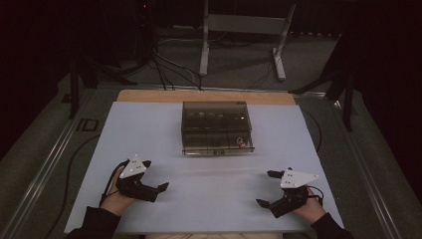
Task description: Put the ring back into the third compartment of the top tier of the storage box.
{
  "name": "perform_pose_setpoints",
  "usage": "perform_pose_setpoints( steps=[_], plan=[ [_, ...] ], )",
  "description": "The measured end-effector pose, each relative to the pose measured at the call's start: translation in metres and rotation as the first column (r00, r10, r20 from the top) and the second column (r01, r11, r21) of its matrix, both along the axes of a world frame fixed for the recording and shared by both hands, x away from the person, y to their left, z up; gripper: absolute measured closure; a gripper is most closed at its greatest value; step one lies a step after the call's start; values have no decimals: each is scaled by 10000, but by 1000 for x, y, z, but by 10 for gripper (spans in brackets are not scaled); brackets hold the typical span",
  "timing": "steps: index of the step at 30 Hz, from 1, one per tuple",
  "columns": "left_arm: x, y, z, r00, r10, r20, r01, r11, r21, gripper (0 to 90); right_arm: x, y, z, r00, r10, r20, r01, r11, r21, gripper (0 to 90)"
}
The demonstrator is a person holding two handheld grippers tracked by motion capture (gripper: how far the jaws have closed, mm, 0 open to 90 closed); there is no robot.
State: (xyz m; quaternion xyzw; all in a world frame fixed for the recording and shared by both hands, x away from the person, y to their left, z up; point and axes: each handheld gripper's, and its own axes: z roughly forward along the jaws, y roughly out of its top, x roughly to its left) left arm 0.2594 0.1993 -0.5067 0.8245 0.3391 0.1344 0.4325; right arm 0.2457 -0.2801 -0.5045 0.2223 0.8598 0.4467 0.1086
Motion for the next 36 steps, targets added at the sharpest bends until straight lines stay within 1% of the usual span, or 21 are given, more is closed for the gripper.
perform_pose_setpoints(
  steps=[3, 5, 8, 11, 14, 15, 19, 23, 27, 31, 33, 36],
  plan=[
    [-4, 2, -2, 9999, -76, -77, 77, 9999, 73, 1, 0, 0, 0, 10000, 6, -3, -6, 10000, -5, 2],
    [-6, 4, -3, 9998, -89, -153, 89, 10000, -17, 0, 0, 0, 0, 10000, 8, -8, -8, 10000, -20, 2],
    [-11, 5, -5, 9999, -96, -144, 96, 9999, 34, 1, 0, 0, 0, 10000, -1, -13, 1, 10000, -13, 2],
    [-16, 5, -7, 9996, -276, -100, 279, 9993, 255, 1, 0, 0, 0, 10000, -13, -15, 13, 10000, -13, 2],
    [-19, 6, -8, 9992, -390, -70, 391, 9991, 183, 0, 0, 0, 0, 10000, -15, 29, 15, 10000, -36, 1],
    [-20, 7, -8, 9992, -410, 33, 410, 9991, 132, 1, 0, 0, 0, 10000, -14, 35, 15, 10000, -36, 2],
    [-23, 8, -9, 9995, -314, 76, 314, 9995, 6, 0, 0, -2, 0, 10000, -33, 24, 33, 10000, -49, 2],
    [-23, 9, -9, 9996, -243, 169, 243, 9997, -12, 0, 0, -2, -1, 10000, -16, 26, 16, 10000, -70, 2],
    [-23, 9, -9, 9996, -228, 170, 229, 9997, -57, 0, 0, -2, 0, 10000, -10, 77, 10, 10000, -88, 2],
    [-23, 11, -9, 9999, -70, 158, 71, 9999, -78, 1, 0, -2, 0, 9999, -28, 99, 29, 10000, -65, 2],
    [-23, 13, -9, 9999, 38, 136, -36, 9998, -172, 1, 0, -2, 0, 9999, -21, 105, 22, 10000, -68, 2],
    [-23, 14, -8, 9998, 48, 185, -44, 9997, -236, 1, 0, -3, 0, 9999, -29, 103, 30, 10000, -70, 2]
  ],
)
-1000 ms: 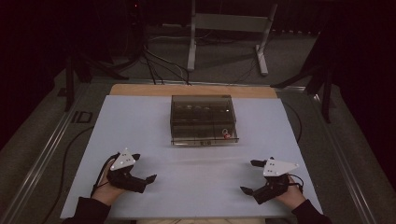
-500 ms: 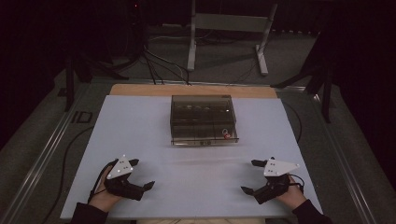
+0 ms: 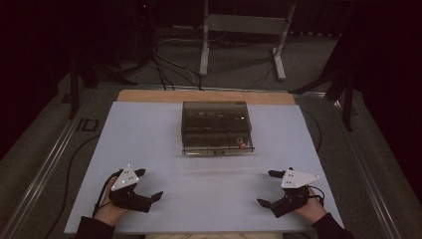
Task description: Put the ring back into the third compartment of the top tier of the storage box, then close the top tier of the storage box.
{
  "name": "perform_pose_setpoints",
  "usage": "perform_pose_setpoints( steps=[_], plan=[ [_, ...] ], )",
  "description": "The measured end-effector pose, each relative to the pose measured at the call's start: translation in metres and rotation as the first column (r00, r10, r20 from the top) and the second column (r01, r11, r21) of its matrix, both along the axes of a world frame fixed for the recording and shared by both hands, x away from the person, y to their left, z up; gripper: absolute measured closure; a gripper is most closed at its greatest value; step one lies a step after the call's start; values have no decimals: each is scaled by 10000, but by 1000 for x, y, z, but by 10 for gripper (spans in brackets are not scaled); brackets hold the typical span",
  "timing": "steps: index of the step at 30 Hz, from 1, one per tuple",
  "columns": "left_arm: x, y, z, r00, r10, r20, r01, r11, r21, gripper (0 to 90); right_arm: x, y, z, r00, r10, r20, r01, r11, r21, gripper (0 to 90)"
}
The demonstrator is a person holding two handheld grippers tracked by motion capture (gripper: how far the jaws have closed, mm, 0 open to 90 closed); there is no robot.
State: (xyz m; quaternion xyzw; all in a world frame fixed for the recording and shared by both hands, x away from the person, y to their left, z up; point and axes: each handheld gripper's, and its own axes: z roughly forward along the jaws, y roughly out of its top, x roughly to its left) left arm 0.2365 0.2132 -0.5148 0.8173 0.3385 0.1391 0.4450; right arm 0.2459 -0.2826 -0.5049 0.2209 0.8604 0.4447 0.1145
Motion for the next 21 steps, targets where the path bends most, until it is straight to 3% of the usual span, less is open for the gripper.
perform_pose_setpoints(
  steps=[21],
  plan=[
    [0, 1, -1, 10000, -64, -23, 64, 10000, -73, 1, 0, 1, 1, 10000, 39, -21, -39, 10000, 52, 2]
  ],
)
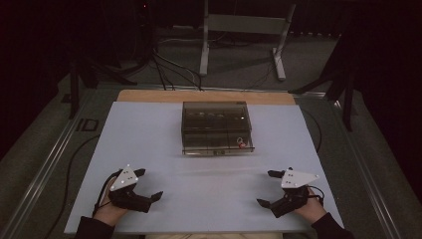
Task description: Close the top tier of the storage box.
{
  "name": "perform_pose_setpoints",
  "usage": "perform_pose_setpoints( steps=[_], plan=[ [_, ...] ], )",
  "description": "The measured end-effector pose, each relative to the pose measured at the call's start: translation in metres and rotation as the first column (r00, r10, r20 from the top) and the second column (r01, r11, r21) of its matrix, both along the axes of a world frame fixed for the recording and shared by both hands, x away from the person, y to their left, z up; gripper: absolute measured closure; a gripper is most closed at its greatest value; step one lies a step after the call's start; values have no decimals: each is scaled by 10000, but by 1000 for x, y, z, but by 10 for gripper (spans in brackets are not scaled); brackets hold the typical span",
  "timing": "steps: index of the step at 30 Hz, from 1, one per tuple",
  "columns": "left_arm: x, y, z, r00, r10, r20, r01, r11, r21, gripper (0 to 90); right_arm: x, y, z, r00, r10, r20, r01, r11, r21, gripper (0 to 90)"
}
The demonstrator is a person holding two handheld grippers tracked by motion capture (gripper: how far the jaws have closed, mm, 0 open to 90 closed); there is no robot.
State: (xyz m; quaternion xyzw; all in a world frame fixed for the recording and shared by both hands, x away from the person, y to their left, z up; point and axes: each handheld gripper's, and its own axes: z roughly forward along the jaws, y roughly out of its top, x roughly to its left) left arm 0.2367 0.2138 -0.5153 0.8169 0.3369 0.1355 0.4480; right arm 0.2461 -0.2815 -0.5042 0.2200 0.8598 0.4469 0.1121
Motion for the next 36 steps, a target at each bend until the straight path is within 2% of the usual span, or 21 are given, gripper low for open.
perform_pose_setpoints(
  steps=[23, 36],
  plan=[
    [-1, -2, 0, 10000, -38, 22, 38, 10000, -37, 1, -2, 0, 2, 10000, 17, 65, -17, 10000, -58, 2],
    [-1, -2, 0, 9999, -92, 51, 92, 10000, 0, 1, -8, 7, 12, 9996, 159, 243, -155, 9997, -172, 2]
  ],
)
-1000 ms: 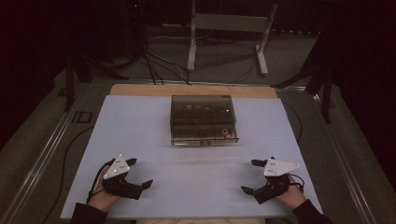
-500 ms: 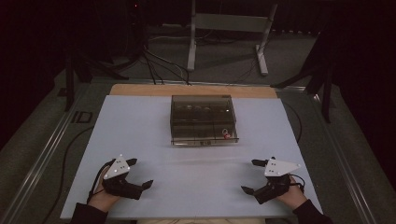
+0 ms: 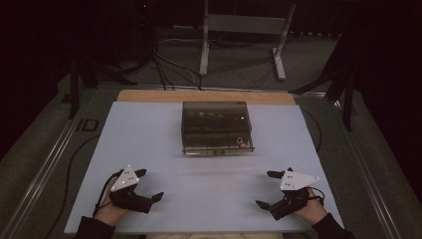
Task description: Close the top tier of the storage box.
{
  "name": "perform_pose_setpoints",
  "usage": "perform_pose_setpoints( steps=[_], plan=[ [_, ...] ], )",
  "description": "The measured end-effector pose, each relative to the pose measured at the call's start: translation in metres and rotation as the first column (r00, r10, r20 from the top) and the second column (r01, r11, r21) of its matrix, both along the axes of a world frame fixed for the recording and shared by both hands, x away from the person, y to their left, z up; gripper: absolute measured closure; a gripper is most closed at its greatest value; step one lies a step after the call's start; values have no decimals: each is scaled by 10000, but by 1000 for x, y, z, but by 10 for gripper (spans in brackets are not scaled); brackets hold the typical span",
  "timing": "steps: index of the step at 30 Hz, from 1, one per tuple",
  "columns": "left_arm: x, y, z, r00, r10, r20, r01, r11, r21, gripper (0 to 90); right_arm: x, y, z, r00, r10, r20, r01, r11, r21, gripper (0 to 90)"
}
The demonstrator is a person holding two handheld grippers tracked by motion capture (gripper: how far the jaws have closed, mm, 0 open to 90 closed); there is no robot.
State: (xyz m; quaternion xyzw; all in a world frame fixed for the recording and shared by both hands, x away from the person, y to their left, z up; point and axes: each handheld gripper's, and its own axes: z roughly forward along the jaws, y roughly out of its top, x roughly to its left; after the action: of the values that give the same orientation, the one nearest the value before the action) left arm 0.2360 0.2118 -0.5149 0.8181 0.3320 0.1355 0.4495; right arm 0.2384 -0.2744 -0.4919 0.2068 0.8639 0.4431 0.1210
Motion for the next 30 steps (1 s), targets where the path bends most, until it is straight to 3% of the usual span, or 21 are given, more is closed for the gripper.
perform_pose_setpoints(
  steps=[10, 21, 30],
  plan=[
    [0, 0, 0, 10000, -6, -18, 6, 10000, -24, 1, 2, 4, 15, 9996, -118, 258, 112, 9997, 239, 1],
    [1, 1, 0, 10000, 16, -70, -17, 10000, -67, 1, 12, 7, 29, 9941, -929, 560, 889, 9936, 701, 2],
    [1, 1, 0, 10000, -5, -72, 4, 9999, -116, 1, 17, 17, 35, 9896, -1232, 739, 1189, 9911, 592, 2]
  ],
)
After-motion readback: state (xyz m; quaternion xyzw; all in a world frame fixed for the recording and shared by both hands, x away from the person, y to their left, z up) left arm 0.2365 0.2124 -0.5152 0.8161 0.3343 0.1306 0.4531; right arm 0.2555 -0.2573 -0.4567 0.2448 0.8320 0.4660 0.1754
